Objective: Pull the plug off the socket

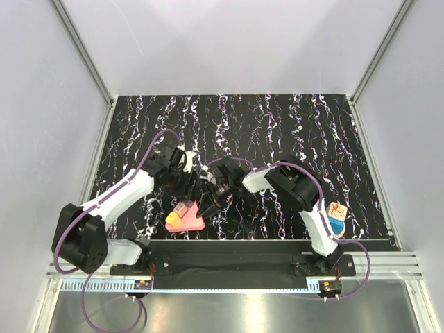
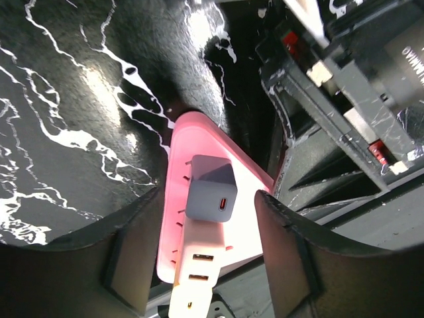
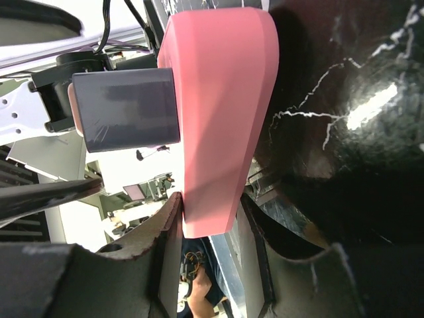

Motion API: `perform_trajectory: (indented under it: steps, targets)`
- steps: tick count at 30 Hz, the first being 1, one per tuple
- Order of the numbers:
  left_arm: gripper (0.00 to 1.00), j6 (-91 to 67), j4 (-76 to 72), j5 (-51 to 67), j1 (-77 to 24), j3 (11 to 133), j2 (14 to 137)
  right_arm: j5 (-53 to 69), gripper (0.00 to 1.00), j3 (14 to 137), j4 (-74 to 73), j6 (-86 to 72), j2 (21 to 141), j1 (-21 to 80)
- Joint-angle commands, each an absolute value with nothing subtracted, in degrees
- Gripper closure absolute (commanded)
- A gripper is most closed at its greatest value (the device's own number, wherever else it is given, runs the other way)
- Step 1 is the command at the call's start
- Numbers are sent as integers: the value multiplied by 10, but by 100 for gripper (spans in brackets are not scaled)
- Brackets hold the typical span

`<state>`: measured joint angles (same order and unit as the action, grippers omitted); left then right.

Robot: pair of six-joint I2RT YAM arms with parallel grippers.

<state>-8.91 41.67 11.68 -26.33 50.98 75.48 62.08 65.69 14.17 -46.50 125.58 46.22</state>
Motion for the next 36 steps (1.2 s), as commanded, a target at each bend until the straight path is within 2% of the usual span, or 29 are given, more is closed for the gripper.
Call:
perform_trajectory:
  steps: [1, 10, 20, 21, 24, 29, 36]
  targets:
    - [40, -96, 388, 138, -269, 501, 753, 623, 91, 677, 135, -450, 1263, 456]
    - [48, -100, 380, 139, -273, 500, 768, 625, 89, 680, 136, -451, 1271, 454]
    - [69, -111, 379, 127, -275, 494, 772, 608, 74, 677, 147, -462, 1267, 454]
    - [70, -112, 380, 124, -275, 493, 773, 605, 68, 676, 148, -464, 1267, 454]
    - [73, -115, 379, 123, -277, 492, 779, 600, 58, 669, 168, -484, 1265, 454]
    - [71, -119, 378, 119, -279, 491, 781, 609, 51, 662, 212, -515, 1269, 455]
    - [56, -122, 374, 114, -279, 490, 787, 617, 50, 650, 275, -566, 1286, 455]
